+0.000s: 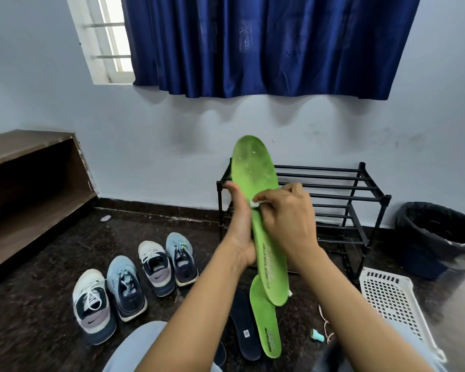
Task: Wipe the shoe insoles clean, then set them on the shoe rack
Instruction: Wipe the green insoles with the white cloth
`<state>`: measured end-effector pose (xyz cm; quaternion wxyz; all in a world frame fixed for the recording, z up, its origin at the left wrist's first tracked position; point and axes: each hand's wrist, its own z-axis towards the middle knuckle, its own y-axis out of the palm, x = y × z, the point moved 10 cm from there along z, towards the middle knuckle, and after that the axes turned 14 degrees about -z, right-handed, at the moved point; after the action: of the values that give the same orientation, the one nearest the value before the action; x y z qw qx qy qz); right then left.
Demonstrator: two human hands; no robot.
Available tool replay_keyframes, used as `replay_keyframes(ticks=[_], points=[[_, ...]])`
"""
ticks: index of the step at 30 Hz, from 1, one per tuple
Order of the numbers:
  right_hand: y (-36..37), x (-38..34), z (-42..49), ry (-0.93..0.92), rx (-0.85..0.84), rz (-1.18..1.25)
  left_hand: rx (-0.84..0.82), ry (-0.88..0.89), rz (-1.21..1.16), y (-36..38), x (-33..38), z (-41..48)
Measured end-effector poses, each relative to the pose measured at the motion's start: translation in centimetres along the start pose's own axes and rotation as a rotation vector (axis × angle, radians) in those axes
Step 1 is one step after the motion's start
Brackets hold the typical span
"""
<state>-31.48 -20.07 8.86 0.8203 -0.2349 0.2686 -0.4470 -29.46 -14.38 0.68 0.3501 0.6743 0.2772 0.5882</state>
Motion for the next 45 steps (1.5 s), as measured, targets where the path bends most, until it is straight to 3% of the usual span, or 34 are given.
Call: replay_keyframes(ticks=[5,16,21,25,30,39,45], points=[[0.8,1.9,0.0,0.079,-0.043,0.029,0.05,-0.074,0.069,-0.5,-1.9,0.3],[3.8,0.4,-4.0,-0.022,-0.398,0.106,0.077,0.071,0.041,-2.6,2.0,1.6],[2.5,-0.1,-3.8,-0.046,-0.29,0.112,0.057,0.115,-0.004,-2.4,2.5,1.4],[0.5,1.3,-1.4,-0.013,-0.094,0.116,0.056,0.003,0.05,-1.4,-1.1,0.4],[-0.5,3.7,-0.1,0.092,-0.01,0.054,0.061,-0.078,0.125,-0.9,-3.4,0.3],[3.7,1.5,-3.4,0.021,-0.364,0.032,0.096,-0.003,0.107,-2.5,0.4,1.3],[3.1,1.4,-4.0,0.009,-0.319,0.023,0.123,0.082,0.001,-2.8,1.2,1.6]])
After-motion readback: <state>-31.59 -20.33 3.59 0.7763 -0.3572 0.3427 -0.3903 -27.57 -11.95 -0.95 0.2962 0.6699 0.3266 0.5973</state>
